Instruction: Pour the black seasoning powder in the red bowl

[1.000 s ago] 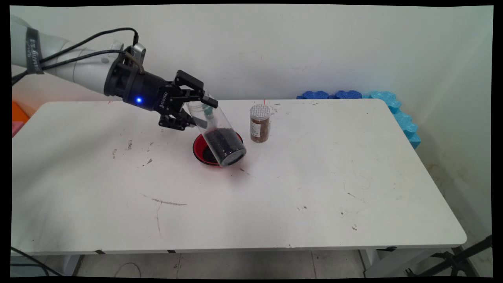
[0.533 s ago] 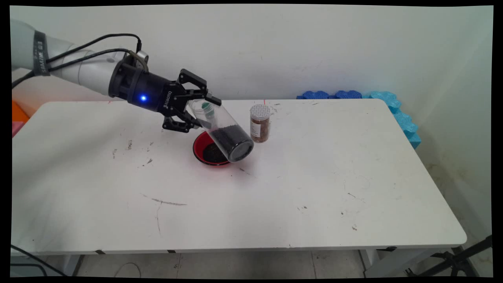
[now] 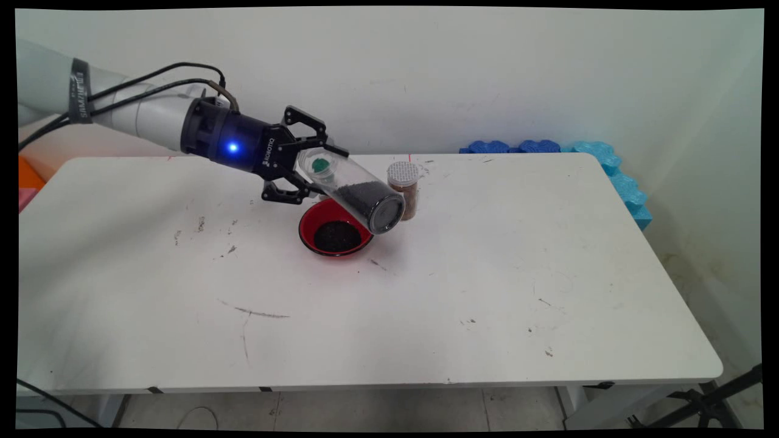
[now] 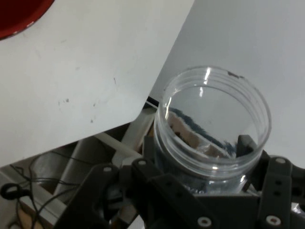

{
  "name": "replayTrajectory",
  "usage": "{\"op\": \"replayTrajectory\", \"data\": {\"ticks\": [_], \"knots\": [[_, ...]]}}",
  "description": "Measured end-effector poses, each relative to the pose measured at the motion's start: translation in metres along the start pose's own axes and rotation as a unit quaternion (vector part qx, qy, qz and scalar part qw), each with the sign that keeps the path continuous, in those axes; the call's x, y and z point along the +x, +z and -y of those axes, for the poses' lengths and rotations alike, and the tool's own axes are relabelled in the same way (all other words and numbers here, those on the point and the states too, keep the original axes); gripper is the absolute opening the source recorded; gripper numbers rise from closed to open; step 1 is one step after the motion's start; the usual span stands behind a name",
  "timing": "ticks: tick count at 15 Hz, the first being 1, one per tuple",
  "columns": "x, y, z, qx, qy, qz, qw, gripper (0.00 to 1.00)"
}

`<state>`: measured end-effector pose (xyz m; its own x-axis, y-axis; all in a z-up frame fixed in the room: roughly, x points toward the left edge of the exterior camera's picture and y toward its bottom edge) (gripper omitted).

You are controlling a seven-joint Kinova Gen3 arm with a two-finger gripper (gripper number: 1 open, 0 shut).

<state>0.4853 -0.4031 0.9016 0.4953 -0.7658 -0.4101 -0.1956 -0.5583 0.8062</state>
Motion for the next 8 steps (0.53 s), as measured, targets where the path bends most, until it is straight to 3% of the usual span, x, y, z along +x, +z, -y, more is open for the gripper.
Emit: {"op": "replayTrajectory", "data": {"ticks": [8], "knots": [[0.014,0.005,0.012,-0.013,-0.059,0.010,0.9981,0.00]]}}
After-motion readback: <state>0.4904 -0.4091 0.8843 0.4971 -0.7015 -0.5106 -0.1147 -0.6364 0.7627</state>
